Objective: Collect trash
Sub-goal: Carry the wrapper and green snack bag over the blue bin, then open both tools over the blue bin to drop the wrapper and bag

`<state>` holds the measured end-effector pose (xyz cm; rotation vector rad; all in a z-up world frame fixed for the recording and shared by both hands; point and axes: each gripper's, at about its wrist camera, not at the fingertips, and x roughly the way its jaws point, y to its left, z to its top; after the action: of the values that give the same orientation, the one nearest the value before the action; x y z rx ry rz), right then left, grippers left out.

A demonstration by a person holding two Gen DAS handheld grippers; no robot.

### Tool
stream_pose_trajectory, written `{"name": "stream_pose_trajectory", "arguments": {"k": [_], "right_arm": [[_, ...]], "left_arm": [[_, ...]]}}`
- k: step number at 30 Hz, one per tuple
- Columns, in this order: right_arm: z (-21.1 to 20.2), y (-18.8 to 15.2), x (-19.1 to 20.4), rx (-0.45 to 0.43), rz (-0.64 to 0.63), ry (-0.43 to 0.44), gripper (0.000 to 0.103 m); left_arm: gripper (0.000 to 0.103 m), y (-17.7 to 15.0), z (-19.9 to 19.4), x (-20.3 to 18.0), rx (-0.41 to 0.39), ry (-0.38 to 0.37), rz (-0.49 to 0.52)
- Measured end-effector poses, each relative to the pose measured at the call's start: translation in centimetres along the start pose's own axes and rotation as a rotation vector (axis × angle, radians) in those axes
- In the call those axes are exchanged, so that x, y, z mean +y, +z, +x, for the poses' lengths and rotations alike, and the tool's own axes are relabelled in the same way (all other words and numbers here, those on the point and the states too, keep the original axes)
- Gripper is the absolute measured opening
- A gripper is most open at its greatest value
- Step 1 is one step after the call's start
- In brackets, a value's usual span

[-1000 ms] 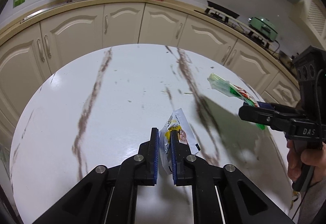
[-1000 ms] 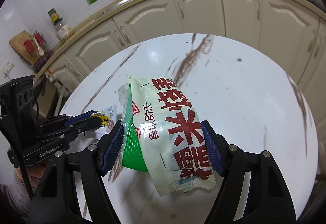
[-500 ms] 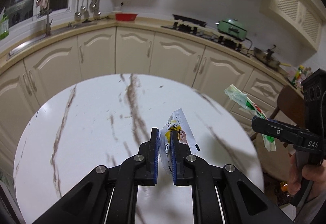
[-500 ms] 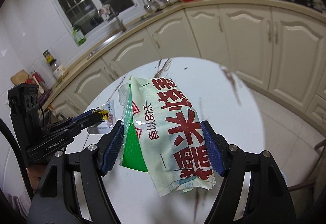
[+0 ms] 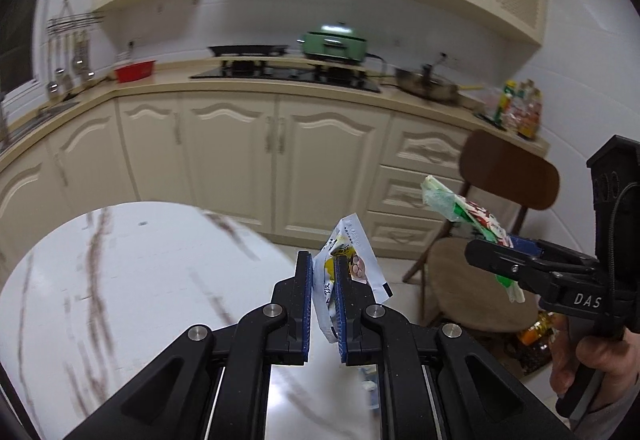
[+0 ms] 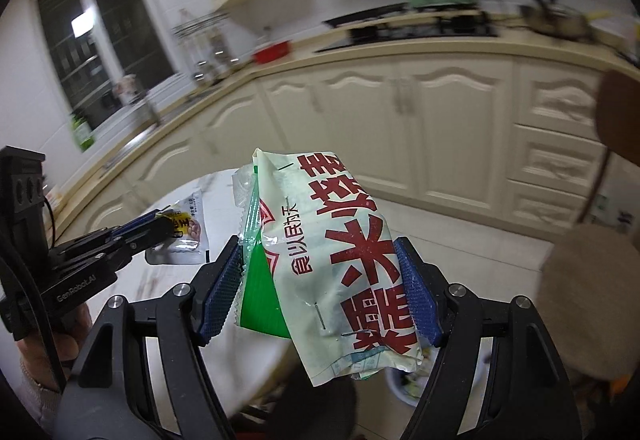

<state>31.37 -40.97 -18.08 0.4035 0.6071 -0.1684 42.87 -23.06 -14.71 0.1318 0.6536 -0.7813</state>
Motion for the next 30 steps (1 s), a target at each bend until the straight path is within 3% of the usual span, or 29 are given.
{"name": "stream_pose_trajectory", "arguments": {"k": [7, 12, 20, 23, 26, 28, 30], "right_arm": [[-1.7, -2.0, -7.7, 0.017, 0.118, -0.112, 0.071], [-0.6, -4.2, -12.7, 0.064, 0.202, -0.148, 0.071], [5.1, -8.6, -19.3, 0.183, 0.306, -0.139, 0.071], [7.7, -10.2, -21.1, 0.24, 0.344, -0.131, 0.072], [10.2, -12.1, -23.0, 0.298, 0.385, -0.113, 0.074], [11.7, -13.4, -24.0, 0.329, 0.407, -0.098, 0.079], [13.1, -14.7, -25.1, 0.359, 0.442, -0.096, 0.085]], "left_arm": [[0.006, 0.0, 5.8, -7.4, 0.087, -0.105, 0.054], [0.006, -0.7, 10.5, -10.4, 0.171, -0.122, 0.069], [0.006, -1.5, 18.7, -13.0, 0.328, -0.119, 0.078], [0.007, 1.6, 25.2, -13.8, 0.391, -0.109, 0.082], [0.01, 2.2, 29.4, -14.5, 0.456, -0.065, 0.103], [0.017, 2.4, 31.5, -15.3, 0.489, -0.038, 0.11], [0.045, 2.7, 32.5, -16.0, 0.5, -0.013, 0.111]]}}
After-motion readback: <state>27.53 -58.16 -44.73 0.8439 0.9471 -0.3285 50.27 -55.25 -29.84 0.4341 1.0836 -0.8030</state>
